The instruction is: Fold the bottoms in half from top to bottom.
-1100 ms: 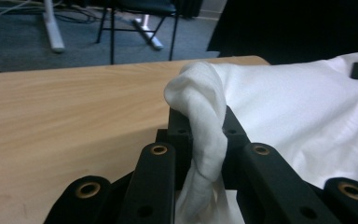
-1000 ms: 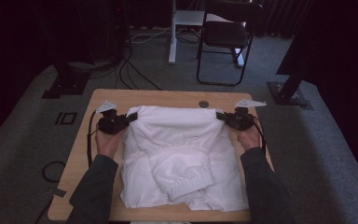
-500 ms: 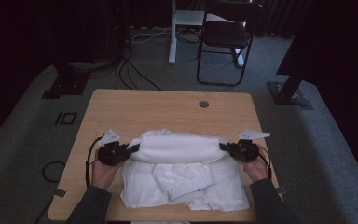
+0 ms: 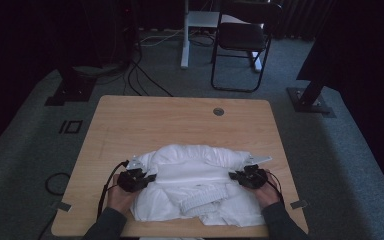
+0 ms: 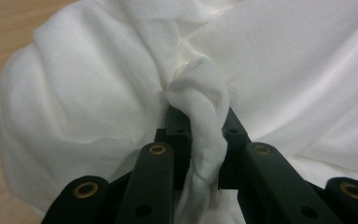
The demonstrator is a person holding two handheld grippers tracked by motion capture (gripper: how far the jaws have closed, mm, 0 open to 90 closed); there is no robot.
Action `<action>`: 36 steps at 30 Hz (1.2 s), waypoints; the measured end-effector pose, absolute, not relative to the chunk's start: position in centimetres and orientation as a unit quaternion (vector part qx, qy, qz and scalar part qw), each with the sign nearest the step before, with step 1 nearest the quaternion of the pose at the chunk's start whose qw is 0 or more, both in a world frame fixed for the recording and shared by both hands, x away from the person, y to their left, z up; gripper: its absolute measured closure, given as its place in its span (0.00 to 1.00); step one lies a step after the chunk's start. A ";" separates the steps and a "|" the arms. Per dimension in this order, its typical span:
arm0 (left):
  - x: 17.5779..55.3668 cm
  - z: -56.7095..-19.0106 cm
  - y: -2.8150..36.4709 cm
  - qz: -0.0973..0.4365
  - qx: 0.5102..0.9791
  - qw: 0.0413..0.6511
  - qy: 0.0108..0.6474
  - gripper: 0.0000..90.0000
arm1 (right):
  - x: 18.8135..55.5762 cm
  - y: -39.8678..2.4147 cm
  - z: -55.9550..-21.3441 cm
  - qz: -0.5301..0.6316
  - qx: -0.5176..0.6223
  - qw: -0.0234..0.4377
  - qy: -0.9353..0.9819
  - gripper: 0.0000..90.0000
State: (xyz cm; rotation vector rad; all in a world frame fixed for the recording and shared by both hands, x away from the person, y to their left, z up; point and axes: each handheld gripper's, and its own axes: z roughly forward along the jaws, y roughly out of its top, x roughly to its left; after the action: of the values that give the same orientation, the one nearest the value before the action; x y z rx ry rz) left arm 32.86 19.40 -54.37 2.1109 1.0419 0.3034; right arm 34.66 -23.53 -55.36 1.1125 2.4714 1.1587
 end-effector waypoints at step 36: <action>42.5 -51.7 20.4 0.164 0.750 0.388 0.511 0.89 | 43.3 -20.2 -54.1 0.382 0.451 0.144 0.794 0.94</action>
State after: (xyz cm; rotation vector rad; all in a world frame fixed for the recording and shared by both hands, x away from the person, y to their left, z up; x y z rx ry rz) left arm 42.54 20.41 -51.70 1.9068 1.2987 0.4174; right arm 43.27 -20.18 -54.07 1.3005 2.2888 1.1014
